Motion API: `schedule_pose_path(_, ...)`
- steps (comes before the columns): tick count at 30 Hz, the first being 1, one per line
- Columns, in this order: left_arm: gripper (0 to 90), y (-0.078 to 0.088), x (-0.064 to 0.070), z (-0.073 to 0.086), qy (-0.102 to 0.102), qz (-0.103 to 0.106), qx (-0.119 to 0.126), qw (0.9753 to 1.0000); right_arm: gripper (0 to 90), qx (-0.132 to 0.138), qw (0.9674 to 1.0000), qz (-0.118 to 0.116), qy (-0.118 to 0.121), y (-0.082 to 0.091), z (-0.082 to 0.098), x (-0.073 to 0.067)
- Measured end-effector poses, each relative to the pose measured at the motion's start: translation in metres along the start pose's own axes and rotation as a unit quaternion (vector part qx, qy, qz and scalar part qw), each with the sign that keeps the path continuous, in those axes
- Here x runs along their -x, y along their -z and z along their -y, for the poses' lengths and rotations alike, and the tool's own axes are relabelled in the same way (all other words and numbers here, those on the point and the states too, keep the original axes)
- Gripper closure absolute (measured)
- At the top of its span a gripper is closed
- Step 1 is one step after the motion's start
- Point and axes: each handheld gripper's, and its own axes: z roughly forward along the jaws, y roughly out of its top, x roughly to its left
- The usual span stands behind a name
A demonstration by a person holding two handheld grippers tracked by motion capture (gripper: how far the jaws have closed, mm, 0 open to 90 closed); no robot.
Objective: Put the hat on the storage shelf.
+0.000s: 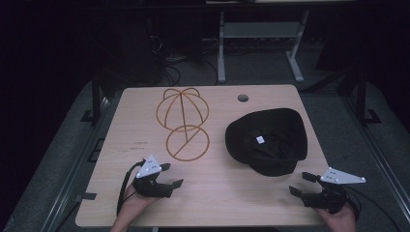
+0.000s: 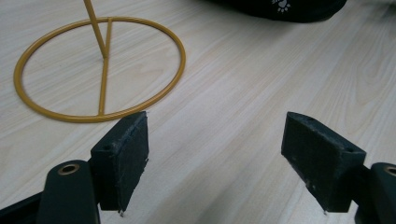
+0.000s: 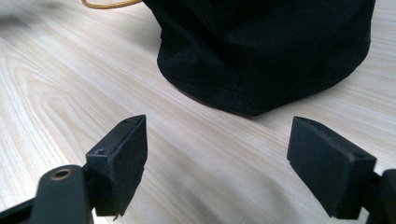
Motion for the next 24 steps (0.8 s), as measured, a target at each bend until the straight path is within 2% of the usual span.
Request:
schedule_pose_path(6,22.9,-0.001,0.002,-0.001,0.005,0.008,-0.004,1.0000,19.5,-0.001,1.0000,0.000,-0.003,-0.001,0.000,0.000)
schedule_pose_path(11,22.9,-0.001,0.009,-0.006,-0.006,0.013,0.000,0.9999,19.4,0.001,1.0000,0.000,-0.001,0.001,0.000,-0.002)
schedule_pose_path(12,24.8,-0.002,0.011,-0.008,-0.011,0.018,0.000,0.9998,19.5,0.005,1.0000,0.000,-0.006,0.003,-0.001,-0.004)
schedule_pose_path(13,27.5,-0.003,0.014,-0.012,-0.010,0.036,-0.001,0.9993,19.5,0.007,0.9999,0.000,-0.008,0.003,-0.001,-0.004)
schedule_pose_path(16,26.0,-0.004,0.018,-0.018,-0.010,0.046,-0.003,0.9989,19.5,0.009,0.9999,0.003,-0.009,0.004,-0.001,-0.005)
schedule_pose_path(19,25.5,-0.007,0.027,-0.027,-0.018,0.058,0.000,0.9982,19.6,0.014,0.9998,0.006,-0.010,0.006,-0.001,-0.007)
schedule_pose_path(20,25.5,-0.010,0.032,-0.033,-0.028,0.064,-0.001,0.9975,19.6,0.017,0.9998,0.006,-0.011,0.006,-0.001,-0.006)
schedule_pose_path(22,25.5,-0.012,0.036,-0.036,-0.030,0.068,-0.003,0.9972,19.5,0.018,0.9997,0.006,-0.013,0.007,-0.001,-0.006)
schedule_pose_path(24,25.5,-0.016,0.043,-0.044,-0.046,0.073,-0.009,0.9963,19.3,0.021,0.9996,0.006,-0.018,0.009,0.000,-0.004)
